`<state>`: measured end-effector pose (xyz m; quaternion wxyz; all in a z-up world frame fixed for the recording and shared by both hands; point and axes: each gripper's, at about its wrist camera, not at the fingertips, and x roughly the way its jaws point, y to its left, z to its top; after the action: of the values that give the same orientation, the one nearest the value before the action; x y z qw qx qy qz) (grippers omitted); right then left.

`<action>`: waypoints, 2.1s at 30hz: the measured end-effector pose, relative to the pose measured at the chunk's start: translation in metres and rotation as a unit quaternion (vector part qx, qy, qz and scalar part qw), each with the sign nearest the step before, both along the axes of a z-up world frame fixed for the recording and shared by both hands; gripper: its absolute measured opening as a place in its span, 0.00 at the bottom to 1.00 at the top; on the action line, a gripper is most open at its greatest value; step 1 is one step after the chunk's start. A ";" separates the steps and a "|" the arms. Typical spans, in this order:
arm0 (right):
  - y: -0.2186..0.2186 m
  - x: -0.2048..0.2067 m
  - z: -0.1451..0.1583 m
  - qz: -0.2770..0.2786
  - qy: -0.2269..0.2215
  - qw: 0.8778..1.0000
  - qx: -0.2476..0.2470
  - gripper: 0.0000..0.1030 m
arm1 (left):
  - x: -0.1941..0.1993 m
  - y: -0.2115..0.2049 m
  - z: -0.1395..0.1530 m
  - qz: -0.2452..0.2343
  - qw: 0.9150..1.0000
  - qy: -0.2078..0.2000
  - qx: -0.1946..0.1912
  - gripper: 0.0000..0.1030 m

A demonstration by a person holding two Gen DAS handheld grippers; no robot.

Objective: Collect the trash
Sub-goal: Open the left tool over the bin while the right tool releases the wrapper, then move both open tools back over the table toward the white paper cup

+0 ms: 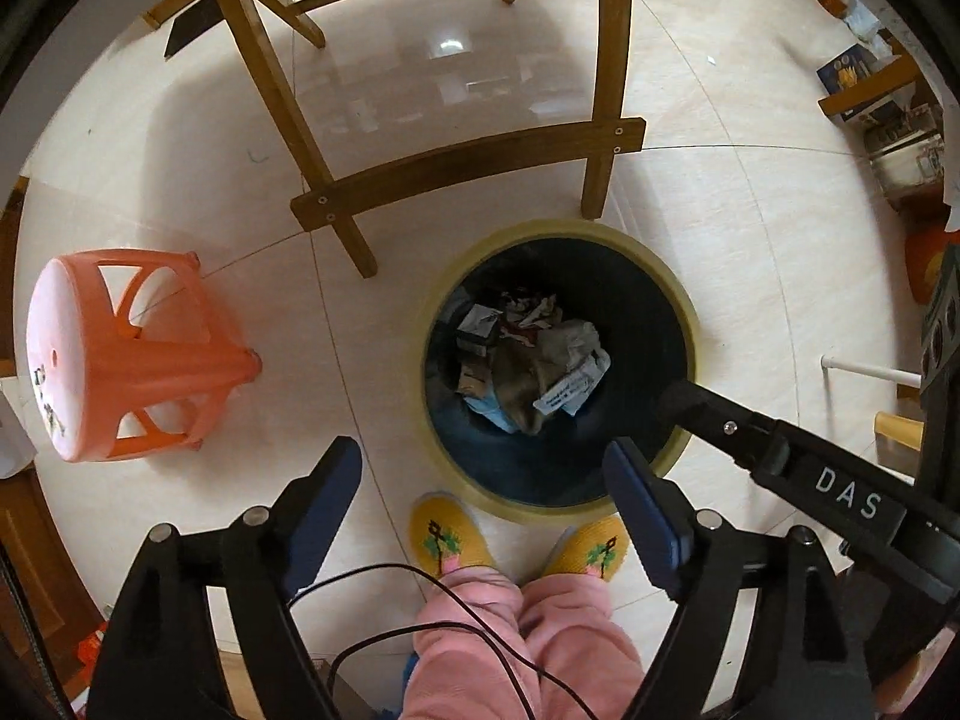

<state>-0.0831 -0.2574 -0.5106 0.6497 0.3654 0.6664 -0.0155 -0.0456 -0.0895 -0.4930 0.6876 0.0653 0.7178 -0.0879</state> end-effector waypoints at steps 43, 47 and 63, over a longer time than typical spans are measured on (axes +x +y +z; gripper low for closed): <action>0.038 0.012 0.395 0.084 -0.180 0.972 -0.124 0.29 | 0.029 0.072 0.428 -0.043 0.972 -0.206 -0.107 0.87; 0.030 0.020 0.430 0.068 -0.219 0.960 -0.159 0.29 | 0.045 0.057 0.458 -0.064 0.962 -0.240 -0.117 0.87; -0.048 0.116 0.473 0.064 -0.276 0.935 -0.214 0.29 | 0.145 -0.070 0.458 -0.133 0.952 -0.254 -0.110 0.87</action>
<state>0.0329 -0.3049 -0.0375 0.8704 0.1643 0.4639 -0.0141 0.0996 -0.1598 -0.0347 0.8324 0.1047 0.4897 -0.2376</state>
